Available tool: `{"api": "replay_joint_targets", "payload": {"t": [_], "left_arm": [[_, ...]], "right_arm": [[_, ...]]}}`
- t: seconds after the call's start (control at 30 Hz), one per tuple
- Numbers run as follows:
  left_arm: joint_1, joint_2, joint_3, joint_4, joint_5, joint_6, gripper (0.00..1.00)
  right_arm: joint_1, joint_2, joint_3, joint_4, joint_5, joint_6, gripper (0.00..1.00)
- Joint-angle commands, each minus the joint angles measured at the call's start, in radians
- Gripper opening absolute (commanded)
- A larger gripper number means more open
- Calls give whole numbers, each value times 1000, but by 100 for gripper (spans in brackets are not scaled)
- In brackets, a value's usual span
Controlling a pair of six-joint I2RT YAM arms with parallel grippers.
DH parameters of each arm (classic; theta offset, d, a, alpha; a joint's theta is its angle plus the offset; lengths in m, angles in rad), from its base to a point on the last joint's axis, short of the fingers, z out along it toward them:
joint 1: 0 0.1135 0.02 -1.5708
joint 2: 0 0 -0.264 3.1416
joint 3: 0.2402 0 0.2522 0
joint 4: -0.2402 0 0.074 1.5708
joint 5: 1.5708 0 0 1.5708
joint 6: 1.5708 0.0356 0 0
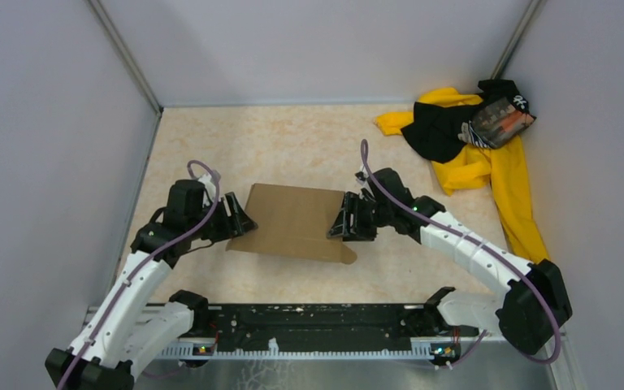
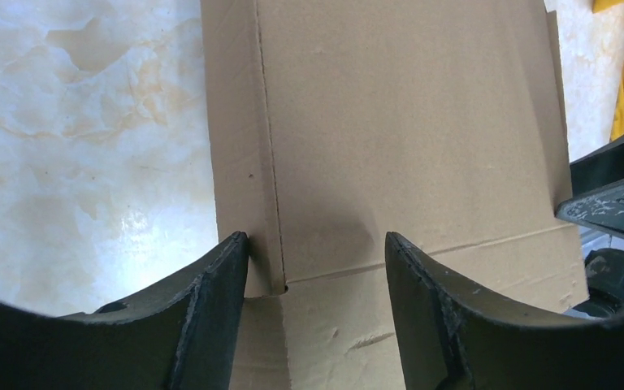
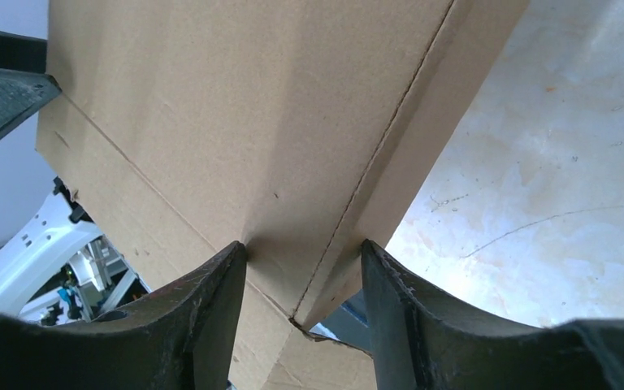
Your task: Fold the paper box
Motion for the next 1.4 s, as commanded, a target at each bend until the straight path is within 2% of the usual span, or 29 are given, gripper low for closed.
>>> {"api": "replay_joint_targets", "payload": {"t": [0.0, 0.6, 0.97, 1.03, 1.1, 1.37], "left_arm": [[-12, -22, 32, 9, 185, -55, 67], [-14, 7, 135, -85, 314, -59, 71], [-13, -26, 96, -98, 365, -81, 73], [-13, -29, 92, -98, 372, -83, 75], [-13, -32, 93, -96, 374, -87, 97], [-13, -29, 95, -91, 385, -93, 98]], "right_arm": [[8, -37, 95, 74, -113, 26, 53], [2, -39, 122, 34, -264, 94, 56], [-24, -46, 148, 15, -301, 113, 63], [-26, -46, 152, 14, -300, 114, 64], [-26, -43, 159, 12, -298, 115, 65], [-26, -34, 177, 8, -299, 111, 66]]}}
